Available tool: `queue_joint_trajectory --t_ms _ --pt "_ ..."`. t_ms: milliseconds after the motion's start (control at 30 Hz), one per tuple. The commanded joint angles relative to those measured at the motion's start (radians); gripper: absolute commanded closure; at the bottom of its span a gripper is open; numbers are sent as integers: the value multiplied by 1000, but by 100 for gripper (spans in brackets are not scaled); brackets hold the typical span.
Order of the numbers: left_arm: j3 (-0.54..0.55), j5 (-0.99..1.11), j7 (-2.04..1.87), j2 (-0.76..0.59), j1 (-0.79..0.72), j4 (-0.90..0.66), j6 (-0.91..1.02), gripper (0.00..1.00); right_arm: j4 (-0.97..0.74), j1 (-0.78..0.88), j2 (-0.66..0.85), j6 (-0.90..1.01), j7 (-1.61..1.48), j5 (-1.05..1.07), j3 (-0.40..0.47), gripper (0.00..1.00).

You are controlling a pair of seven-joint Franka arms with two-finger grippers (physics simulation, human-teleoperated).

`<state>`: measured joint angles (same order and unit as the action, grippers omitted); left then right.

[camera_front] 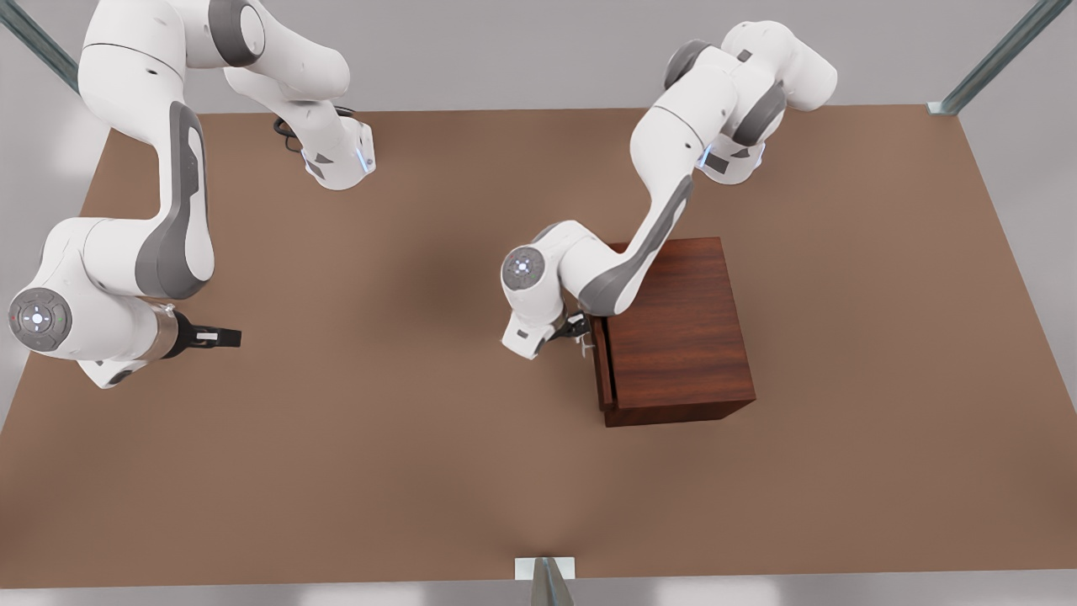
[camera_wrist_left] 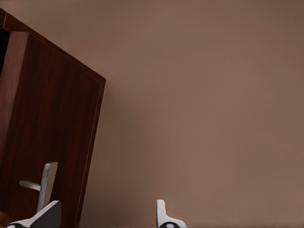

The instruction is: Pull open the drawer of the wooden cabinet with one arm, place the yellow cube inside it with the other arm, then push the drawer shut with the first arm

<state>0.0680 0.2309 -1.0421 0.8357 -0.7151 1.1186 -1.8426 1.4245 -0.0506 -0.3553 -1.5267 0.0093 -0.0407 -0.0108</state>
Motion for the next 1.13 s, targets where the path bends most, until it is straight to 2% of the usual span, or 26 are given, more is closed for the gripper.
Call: queue_joint_trajectory --t_ms 0,267,333,367,400,467,500,533,600,667,1100 --pt "-1 -4 209 -7 9 17 14 0 -1 0 1 0 -14 -1 0 0" --pt "-7 -44 157 -30 16 1 25 0 -1 2 1 0 -14 -1 0 0" --pt "-13 -148 91 -205 82 0 78 0 -1 0 1 0 -14 -1 0 0" --pt "-13 -144 117 -266 117 0 186 0 -1 0 1 0 -14 -1 0 0" --pt "-13 -143 259 -328 176 3 256 0 -1 0 1 0 -14 -1 0 0" --pt "-11 -160 1034 -398 549 7 425 0 -1 0 1 0 -14 -1 0 0" --pt "-10 -275 1263 -484 732 169 344 0 -1 0 1 0 -14 -1 0 0" --pt "-8 -311 1258 -697 764 539 50 0 -1 0 1 2 -14 -1 0 0" --pt "-2 -217 1136 -669 691 442 59 0 -1 0 1 2 -14 -1 0 0" --pt "-2 -216 1130 -627 668 346 143 0 -1 0 1 2 -14 -1 0 0" --pt "-2 -217 1074 -619 655 340 144 0 -1 0 1 3 -14 -2 0 0"
